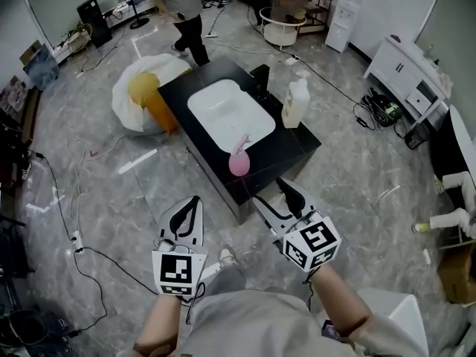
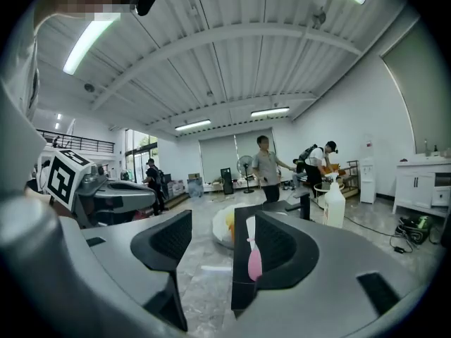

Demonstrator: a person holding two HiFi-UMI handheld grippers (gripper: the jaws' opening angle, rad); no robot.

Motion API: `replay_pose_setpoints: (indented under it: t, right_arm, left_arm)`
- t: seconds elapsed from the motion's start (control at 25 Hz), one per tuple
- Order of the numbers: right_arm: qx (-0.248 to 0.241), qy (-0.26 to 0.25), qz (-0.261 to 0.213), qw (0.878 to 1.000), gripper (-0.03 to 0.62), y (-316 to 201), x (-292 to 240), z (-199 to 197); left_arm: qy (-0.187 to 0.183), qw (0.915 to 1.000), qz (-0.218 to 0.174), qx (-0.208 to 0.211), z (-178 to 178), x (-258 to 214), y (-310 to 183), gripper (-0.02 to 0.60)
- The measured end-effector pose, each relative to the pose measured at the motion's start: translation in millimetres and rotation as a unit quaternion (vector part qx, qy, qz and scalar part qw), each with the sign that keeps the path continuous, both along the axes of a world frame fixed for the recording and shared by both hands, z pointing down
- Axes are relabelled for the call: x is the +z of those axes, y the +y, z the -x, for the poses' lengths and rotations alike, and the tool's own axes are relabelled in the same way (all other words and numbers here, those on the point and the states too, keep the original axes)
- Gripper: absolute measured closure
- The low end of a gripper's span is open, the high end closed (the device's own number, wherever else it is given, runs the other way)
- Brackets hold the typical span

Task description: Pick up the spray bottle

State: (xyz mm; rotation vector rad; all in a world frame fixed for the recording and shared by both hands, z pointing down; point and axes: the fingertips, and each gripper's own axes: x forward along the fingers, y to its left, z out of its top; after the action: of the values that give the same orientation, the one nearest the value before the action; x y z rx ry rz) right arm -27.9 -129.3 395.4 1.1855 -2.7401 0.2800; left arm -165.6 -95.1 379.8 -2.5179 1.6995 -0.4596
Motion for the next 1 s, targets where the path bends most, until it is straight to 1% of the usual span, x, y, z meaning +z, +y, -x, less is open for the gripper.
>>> replay_pose_setpoints:
  t: [0.2,0.32,0.48,0.64,0.8,1.0]
  right_arm:
    - [0.019,0.031,0.033,0.999,0.306,-55.9,39.1,33.4]
    - [0.028,0.037,0.052,0.998,0.304,-82.6,56.6,49.2]
    - [0.034,0.055,0.075,0.995,0.301,-112.7,86.3,62.4]
    - [0.036,0.077,0.101,0.991,0.295,-135.6,121.7,68.6]
    - [0.036,0.1,0.119,0.987,0.293,-160.5,156.0,67.3]
    - [0.026,0.127,0.143,0.981,0.292,-182.3,191.4,65.4]
  left_arm:
    - [0.002,0.9993,0.029,0.025,27.1,31.2,-59.3,0.563]
    - [0.003,0.9982,0.045,0.04,36.8,47.9,-87.0,0.563]
    - [0.009,0.9968,0.063,0.048,44.9,68.5,-115.7,0.563]
    - [0.019,0.9946,0.091,0.045,50.2,92.7,-135.6,0.563]
    - [0.045,0.9902,0.127,0.036,53.0,118.0,-155.1,0.563]
    - [0.033,0.987,0.156,0.019,51.9,144.0,-175.7,0.563]
